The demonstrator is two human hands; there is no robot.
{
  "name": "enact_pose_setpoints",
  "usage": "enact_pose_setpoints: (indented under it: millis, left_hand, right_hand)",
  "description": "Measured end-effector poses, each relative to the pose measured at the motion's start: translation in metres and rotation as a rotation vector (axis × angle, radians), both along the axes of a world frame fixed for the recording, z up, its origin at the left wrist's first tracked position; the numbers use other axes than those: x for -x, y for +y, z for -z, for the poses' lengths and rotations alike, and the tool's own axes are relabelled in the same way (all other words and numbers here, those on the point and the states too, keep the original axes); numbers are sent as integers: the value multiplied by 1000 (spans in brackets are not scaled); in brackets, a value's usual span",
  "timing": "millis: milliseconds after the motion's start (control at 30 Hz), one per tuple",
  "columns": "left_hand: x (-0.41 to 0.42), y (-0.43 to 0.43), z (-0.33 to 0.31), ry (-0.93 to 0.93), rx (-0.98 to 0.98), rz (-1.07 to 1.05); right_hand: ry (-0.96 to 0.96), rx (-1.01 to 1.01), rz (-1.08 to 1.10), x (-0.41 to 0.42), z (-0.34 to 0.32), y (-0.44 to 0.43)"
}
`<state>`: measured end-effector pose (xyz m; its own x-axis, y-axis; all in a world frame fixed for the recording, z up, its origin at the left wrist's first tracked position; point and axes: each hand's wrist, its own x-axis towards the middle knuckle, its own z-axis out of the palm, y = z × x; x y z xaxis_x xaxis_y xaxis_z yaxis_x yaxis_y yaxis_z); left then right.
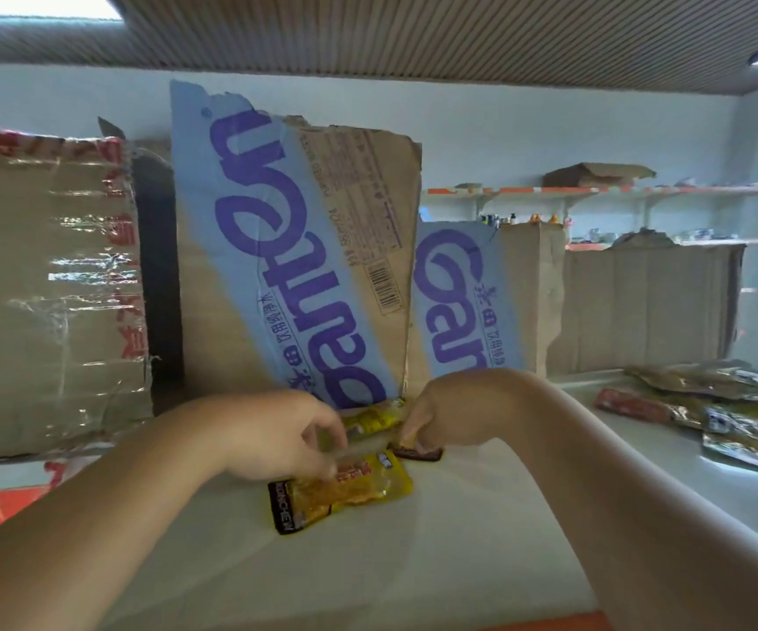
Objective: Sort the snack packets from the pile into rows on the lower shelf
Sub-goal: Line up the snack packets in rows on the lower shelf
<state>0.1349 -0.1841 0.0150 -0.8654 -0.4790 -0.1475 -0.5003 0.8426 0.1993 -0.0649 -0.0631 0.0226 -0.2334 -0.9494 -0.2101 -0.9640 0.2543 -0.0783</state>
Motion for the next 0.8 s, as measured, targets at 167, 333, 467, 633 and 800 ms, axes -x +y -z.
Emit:
enact_pose_setpoints:
  millis: [167, 333, 467, 633, 800]
  left_hand:
    - [-1, 11, 1, -80, 35, 12]
    - [1, 14, 2, -102, 70, 17]
    - [-4, 11, -1, -130, 38, -28]
    - [-6, 7, 0, -137, 58, -53]
    - [-6, 6, 0, -142, 45, -39]
  right_hand:
    - [-42, -61, 150, 9, -10, 9]
    - [158, -38, 188, 10, -2, 1]
    - [166, -13, 131, 3, 9, -11]
    - [239, -153, 202, 16, -3, 0]
    - [221, -101, 239, 30, -8, 13]
